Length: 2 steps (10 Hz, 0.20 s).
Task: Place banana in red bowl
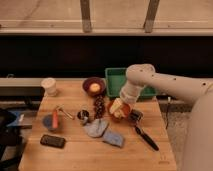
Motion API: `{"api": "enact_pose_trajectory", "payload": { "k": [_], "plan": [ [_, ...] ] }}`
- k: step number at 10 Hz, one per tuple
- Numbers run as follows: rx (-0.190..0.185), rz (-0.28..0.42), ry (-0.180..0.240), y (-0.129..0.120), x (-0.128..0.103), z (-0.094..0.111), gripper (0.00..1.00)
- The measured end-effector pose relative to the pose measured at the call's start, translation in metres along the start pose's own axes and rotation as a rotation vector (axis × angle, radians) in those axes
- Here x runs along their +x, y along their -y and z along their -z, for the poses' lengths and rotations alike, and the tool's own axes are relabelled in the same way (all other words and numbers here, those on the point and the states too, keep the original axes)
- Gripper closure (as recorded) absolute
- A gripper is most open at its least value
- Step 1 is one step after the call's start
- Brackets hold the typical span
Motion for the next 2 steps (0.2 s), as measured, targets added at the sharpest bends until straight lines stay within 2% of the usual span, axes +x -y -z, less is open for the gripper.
{"api": "enact_pose_trajectory", "payload": {
  "k": [2],
  "plan": [
    [0.0, -0.001, 0.0, 0.0006, 0.0003, 0.0002, 0.2]
  ]
}}
